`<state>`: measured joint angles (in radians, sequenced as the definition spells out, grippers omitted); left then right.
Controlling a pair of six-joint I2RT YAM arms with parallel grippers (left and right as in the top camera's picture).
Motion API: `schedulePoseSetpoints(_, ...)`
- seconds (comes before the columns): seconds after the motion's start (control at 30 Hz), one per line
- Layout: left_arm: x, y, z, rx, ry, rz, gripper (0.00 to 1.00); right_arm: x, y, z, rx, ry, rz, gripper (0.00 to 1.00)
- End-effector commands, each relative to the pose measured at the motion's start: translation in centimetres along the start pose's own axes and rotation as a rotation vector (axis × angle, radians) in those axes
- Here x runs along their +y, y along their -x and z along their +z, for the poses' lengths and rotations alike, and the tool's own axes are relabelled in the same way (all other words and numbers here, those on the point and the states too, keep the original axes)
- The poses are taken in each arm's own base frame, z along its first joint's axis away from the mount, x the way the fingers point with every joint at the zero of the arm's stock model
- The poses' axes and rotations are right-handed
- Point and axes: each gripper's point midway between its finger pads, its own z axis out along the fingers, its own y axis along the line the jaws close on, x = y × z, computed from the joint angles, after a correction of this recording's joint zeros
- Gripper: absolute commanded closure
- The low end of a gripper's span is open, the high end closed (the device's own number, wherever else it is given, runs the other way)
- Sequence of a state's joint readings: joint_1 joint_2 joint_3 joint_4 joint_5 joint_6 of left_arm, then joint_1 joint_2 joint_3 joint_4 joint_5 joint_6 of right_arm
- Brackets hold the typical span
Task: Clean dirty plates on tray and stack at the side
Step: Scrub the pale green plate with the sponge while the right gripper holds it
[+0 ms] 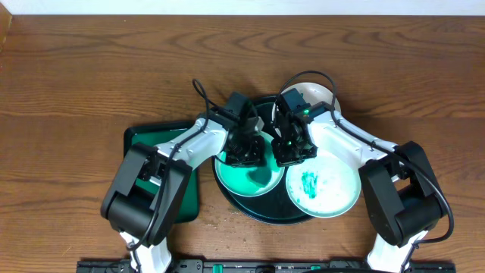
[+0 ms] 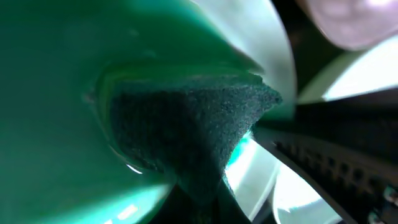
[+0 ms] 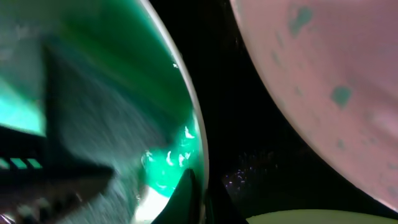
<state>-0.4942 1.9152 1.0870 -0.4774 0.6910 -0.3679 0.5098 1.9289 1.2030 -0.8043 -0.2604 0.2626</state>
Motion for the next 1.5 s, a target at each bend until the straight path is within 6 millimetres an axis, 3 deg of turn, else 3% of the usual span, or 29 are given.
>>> schedulePoseSetpoints(0.0,-1.6,-3.7,2.2,0.160,-0.133,0.019,0.93,0.0,-1.3,1.1,0.054,-0.006,-0.033,0.99)
schedulePoseSetpoints(0.1,-0.6,-2.8,2.3,0.121,-0.074,0.014,0.93,0.0,-1.4,1.1,0.057,-0.007,-0.032,0.99)
schedulePoseSetpoints(0.23,4.3,-0.4,1.6,-0.008,0.172,-0.070,0.93,0.0,-1.4,1.1,0.060,-0.008,-0.031,0.99)
schedulePoseSetpoints(0.5,11.4,3.0,-2.1,-0.187,0.451,-0.174,0.93,-0.1,-1.5,1.1,0.064,-0.009,-0.030,0.99)
schedulePoseSetpoints(0.73,15.1,4.1,-5.0,-0.280,0.664,-0.195,0.93,-0.1,-1.5,1.1,0.064,-0.009,-0.030,0.99)
schedulePoseSetpoints(0.9,16.4,3.9,-6.6,-0.289,0.782,-0.202,0.93,0.0,-1.5,1.1,0.061,-0.009,-0.031,0.99)
schedulePoseSetpoints(1.03,18.5,2.4,-9.0,-0.296,0.962,-0.263,0.93,0.0,-1.4,1.1,0.058,-0.008,-0.032,0.99)
schedulePoseSetpoints(1.13,19.1,1.1,-9.7,-0.256,1.021,-0.273,0.93,0.0,-1.3,1.1,0.053,-0.006,-0.033,0.99)
schedulePoseSetpoints(1.3,19.2,-1.0,-9.7,-0.179,1.026,-0.324,0.93,0.1,-1.1,1.1,0.045,-0.004,-0.036,0.99)
schedulePoseSetpoints(1.47,17.1,-2.5,-7.0,-0.043,0.846,-0.300,0.93,0.1,-1.1,1.1,0.045,-0.004,-0.036,0.99)
